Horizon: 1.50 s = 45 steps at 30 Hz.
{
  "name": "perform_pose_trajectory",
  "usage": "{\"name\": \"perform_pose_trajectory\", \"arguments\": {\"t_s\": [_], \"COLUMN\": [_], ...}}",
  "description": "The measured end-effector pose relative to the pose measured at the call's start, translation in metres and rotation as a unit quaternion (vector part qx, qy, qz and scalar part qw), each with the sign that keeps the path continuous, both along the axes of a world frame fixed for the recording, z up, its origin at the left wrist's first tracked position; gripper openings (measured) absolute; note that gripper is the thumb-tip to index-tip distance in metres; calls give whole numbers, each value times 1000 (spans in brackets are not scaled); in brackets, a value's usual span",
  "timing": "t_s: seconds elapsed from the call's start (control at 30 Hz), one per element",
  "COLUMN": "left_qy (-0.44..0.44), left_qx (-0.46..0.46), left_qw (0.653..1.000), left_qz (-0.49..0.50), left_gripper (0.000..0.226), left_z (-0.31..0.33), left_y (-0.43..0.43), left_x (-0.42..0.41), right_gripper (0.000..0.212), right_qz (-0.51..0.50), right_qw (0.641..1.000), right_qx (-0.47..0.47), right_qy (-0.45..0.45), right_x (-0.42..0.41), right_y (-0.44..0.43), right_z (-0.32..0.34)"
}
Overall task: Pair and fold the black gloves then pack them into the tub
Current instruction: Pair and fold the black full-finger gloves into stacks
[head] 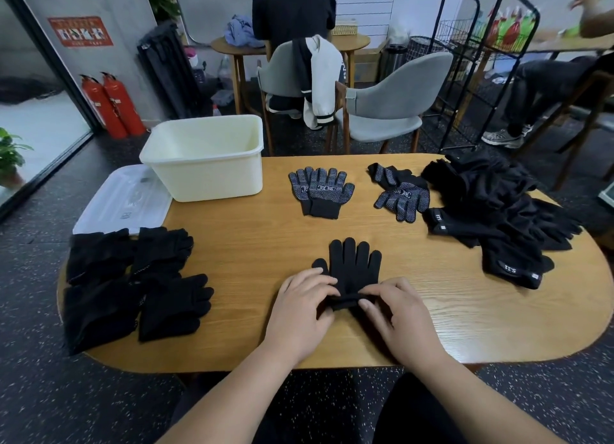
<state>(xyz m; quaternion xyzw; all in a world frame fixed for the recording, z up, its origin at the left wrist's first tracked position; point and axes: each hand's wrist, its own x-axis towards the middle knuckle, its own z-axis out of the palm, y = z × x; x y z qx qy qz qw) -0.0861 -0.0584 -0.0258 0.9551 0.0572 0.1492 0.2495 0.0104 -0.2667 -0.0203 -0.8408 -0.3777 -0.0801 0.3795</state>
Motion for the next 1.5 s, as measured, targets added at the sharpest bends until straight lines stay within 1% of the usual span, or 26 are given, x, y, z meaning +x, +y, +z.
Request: {"name": "perform_pose_trajectory", "arguments": {"t_s": [0.07, 0.17, 0.2, 0.27, 0.37, 0.47, 0.5, 0.57, 0.63, 0.73, 0.9, 0.97, 1.03, 1.13, 1.27, 1.33, 1.4, 1.43, 1.5], "left_qy": [-13, -21, -16, -2, 13, 20, 17, 10, 10, 9, -11, -13, -15, -6, 56, 74, 101, 117, 141], "left_qx": [-6, -27, -39, -63, -109, -167, -176, -177, -163, -138, -79, -63, -52, -9, 77, 114, 133, 142, 171], "left_qw": [1000, 999, 998, 996, 992, 983, 981, 981, 984, 989, 997, 998, 998, 1000, 995, 990, 984, 980, 971], "left_qz": [10, 42, 55, 68, 69, 79, 80, 78, 68, 52, 22, 23, 21, 6, -28, -44, -64, -75, -92], "left_gripper": [25, 26, 28, 34, 42, 48, 49, 55, 57, 50, 30, 28, 28, 35, 53, 59, 65, 68, 72], "left_z": [-2, -1, 0, 2, 4, 5, 4, 4, 4, 6, 6, 4, 2, 0, 5, 7, 7, 6, 6], "left_y": [0, 0, -1, -1, -2, -2, -2, -2, -1, -2, -3, -3, -4, -5, -13, -14, -14, -14, -13], "left_x": [0, -1, -1, -2, -4, -5, -6, -6, -5, -4, -5, -4, -3, -3, -3, -4, -1, 0, 4], "right_gripper": [32, 51, 50, 38, 25, 10, 7, 8, 10, 15, 32, 37, 38, 37, 32, 33, 37, 43, 60], "right_qz": [9, 9, 5, -12, -49, -43, -39, -37, -41, -49, -70, -77, -92, -120, -148, -155, -142, -126, -90], "right_qw": [1000, 999, 999, 999, 997, 992, 990, 987, 984, 981, 985, 986, 987, 987, 985, 985, 980, 974, 961], "right_qx": [-11, -38, -42, -32, 7, 7, 11, 18, 17, 5, -7, -15, -28, -43, -59, -76, -133, -177, -258], "right_qy": [5, 7, -4, -13, 64, 122, 132, 154, 174, 186, 158, 146, 130, 101, 65, 29, -44, -66, -41], "right_x": [0, 1, 2, 4, 8, 9, 10, 11, 12, 15, 15, 16, 17, 16, 10, 8, 6, 5, 6], "right_y": [-1, -1, 0, 1, -2, -4, -4, -2, -1, 1, 3, 4, 6, 12, 16, 16, 16, 17, 21], "right_z": [2, 2, 1, -4, -7, -8, -7, -6, -6, -9, -6, -6, -8, -9, -9, -11, -15, -16, -15]}}
